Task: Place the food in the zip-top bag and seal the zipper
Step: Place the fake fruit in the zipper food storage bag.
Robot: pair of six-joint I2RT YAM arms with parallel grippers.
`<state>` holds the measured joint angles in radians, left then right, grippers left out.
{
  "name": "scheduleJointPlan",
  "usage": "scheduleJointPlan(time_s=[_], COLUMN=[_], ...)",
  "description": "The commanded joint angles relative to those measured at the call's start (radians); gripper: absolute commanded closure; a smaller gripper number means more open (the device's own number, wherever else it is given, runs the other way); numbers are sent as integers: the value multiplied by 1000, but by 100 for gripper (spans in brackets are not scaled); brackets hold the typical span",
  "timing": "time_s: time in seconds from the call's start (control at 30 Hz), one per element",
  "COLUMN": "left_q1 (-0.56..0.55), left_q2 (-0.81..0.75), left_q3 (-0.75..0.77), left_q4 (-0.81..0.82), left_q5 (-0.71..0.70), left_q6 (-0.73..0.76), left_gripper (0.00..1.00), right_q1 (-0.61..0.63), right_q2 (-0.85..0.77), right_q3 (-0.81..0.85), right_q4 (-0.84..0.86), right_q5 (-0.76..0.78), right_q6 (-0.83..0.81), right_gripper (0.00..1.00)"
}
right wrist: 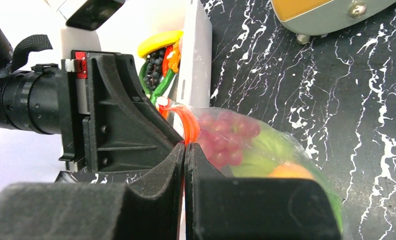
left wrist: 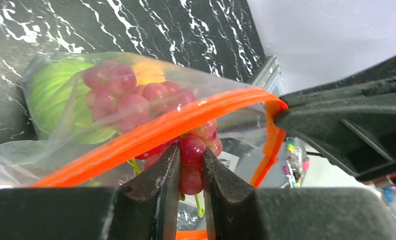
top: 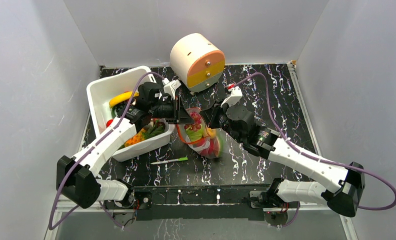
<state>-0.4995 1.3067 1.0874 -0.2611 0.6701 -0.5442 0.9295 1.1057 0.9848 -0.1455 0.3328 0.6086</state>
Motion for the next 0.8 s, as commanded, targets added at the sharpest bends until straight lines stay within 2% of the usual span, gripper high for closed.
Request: scheduleJointPlan(time_s=[0.0, 0.1, 0.27, 0.47, 0.6, 0.77], left_q1=[-29, -47, -53, -53, -53, -53], left_q2=[20, 32, 25, -40, -74, -129], left_q3=[48, 45, 43, 64, 107, 116], left_q4=[-46, -39, -16, -10, -114, -242], left_q5=[-111, -109, -37, -22, -79, -228], left_q6=[58, 46, 22, 3, 29, 48], left_gripper=[100, 97, 63, 37, 35, 36], right_q1=[3, 3, 3, 3, 3, 3], right_q2=[-44, -45, -41, -56, -71, -79], right_q3=[-1, -6, 0, -5, -14, -17], right_q4=[107, 104, 62, 38, 22, 19], right_q5=[-30, -15, 36, 76, 96, 107], right_q6=[14, 15, 20, 16, 10, 8], right_gripper=[100, 100, 100, 100, 100, 100])
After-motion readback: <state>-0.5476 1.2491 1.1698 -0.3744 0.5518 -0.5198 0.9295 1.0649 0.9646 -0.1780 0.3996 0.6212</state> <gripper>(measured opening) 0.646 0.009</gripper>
